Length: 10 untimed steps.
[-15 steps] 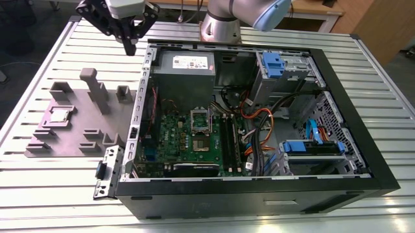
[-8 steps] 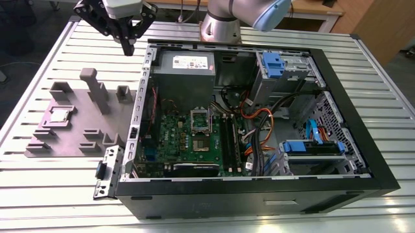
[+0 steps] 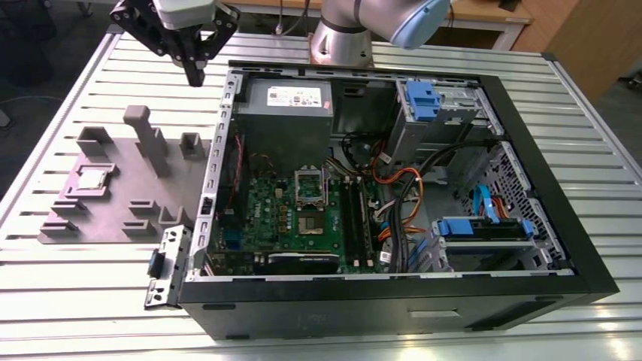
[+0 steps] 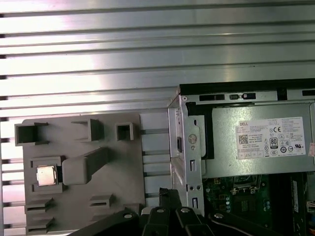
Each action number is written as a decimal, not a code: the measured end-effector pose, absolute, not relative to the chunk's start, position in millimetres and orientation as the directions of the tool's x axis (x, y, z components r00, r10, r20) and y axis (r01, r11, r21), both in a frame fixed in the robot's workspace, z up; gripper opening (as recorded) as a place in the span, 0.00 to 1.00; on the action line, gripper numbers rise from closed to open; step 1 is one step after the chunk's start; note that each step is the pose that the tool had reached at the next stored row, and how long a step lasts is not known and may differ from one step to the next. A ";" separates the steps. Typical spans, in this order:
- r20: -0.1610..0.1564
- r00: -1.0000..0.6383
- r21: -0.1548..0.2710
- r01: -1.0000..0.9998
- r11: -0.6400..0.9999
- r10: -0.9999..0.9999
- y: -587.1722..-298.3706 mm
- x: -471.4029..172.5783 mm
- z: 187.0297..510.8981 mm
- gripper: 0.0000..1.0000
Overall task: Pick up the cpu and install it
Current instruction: 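Reach for the cpu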
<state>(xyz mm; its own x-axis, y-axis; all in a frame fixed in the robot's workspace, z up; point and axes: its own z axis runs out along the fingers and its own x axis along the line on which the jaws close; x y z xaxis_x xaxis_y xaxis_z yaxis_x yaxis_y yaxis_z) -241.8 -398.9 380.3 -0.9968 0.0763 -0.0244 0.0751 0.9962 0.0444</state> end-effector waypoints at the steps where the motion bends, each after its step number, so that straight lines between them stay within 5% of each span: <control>1: -0.024 -0.997 0.044 0.075 0.996 0.076 -398.9 -242.3 380.2 0.11; 10: -0.024 -0.997 0.044 0.075 0.996 0.076 -398.9 -247.6 379.8 0.11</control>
<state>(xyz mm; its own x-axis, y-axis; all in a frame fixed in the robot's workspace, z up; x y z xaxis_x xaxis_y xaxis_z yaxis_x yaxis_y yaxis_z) -247.6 -398.9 379.8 -0.9968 0.0762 -0.0243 0.0751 0.9962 0.0443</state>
